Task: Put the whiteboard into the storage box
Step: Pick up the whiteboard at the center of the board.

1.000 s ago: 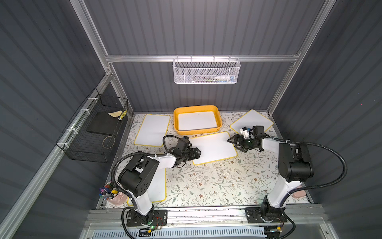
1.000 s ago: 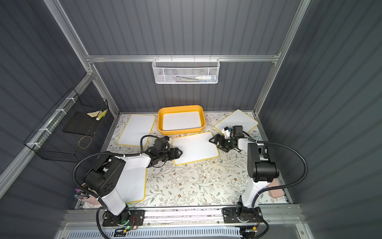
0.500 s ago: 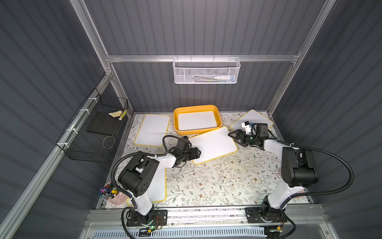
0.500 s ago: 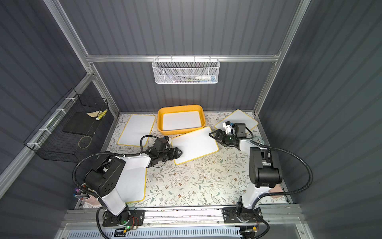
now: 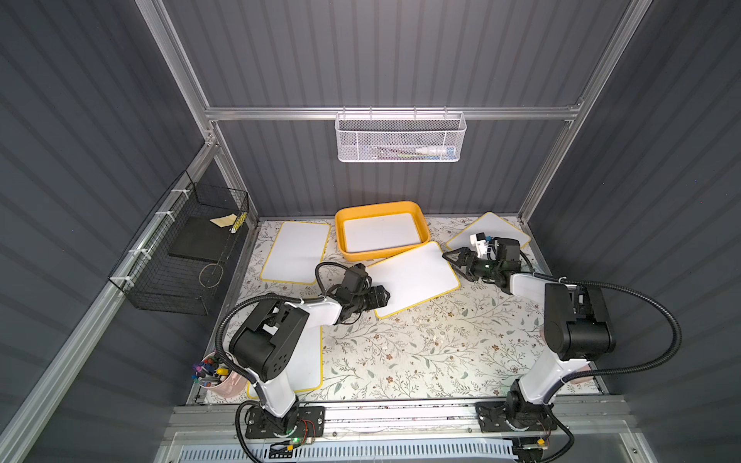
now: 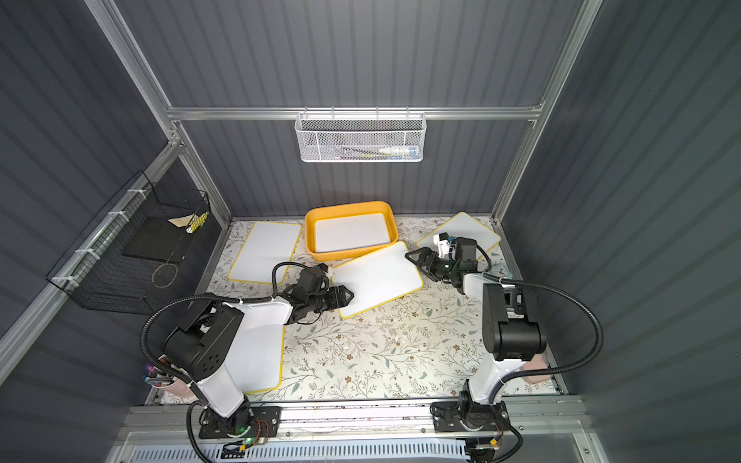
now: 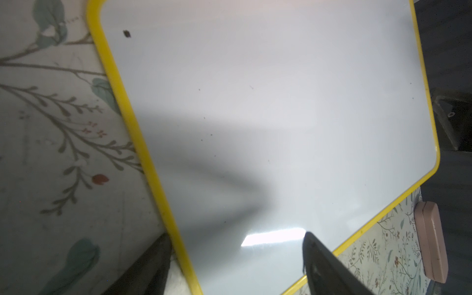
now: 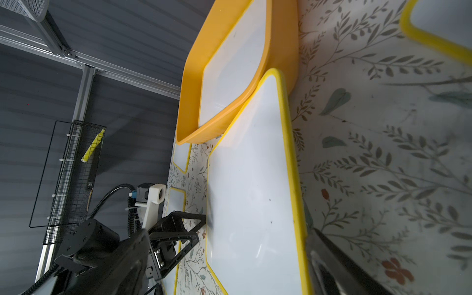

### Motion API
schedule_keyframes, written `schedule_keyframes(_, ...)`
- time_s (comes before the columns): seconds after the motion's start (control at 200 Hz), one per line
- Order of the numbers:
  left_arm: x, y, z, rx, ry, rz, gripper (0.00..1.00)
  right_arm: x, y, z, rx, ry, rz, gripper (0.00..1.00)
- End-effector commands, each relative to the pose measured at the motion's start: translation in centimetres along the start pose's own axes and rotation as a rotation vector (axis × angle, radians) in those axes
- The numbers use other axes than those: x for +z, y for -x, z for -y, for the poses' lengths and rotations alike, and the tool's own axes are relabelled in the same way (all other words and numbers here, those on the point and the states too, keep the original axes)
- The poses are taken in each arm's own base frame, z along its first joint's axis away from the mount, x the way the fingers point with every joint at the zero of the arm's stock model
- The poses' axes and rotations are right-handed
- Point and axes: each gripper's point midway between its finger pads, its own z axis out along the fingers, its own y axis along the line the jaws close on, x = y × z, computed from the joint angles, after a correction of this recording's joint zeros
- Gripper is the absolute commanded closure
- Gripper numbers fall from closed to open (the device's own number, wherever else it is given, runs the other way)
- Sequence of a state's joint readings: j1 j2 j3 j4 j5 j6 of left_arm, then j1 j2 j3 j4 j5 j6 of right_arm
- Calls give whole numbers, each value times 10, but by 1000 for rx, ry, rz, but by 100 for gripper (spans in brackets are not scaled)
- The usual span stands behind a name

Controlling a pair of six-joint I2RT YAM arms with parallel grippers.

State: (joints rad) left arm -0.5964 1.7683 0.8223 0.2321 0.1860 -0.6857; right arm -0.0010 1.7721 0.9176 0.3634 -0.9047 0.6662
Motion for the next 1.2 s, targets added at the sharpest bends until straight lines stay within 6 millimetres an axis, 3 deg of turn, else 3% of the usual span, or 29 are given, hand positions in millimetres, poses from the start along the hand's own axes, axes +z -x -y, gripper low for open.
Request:
schedule_keyframes(0.0, 19, -106, -1, -63, -76, -377, 19, 26, -112, -65, 184, 276, -442, 6)
schedule_keyframes(0.601, 23, -112, 4, -81, -101, -382, 19, 39, -105, -53, 257, 254, -277, 6)
schedule_keyframes(0.951, 29, -113, 12, -73, -114, -388, 19, 51, -104, -67, 237, 228, -244, 6)
schedule_keyframes(1.196, 30, -114, 13, -70, -115, -389, 19, 48, -98, -61, 270, 154, -178, 6)
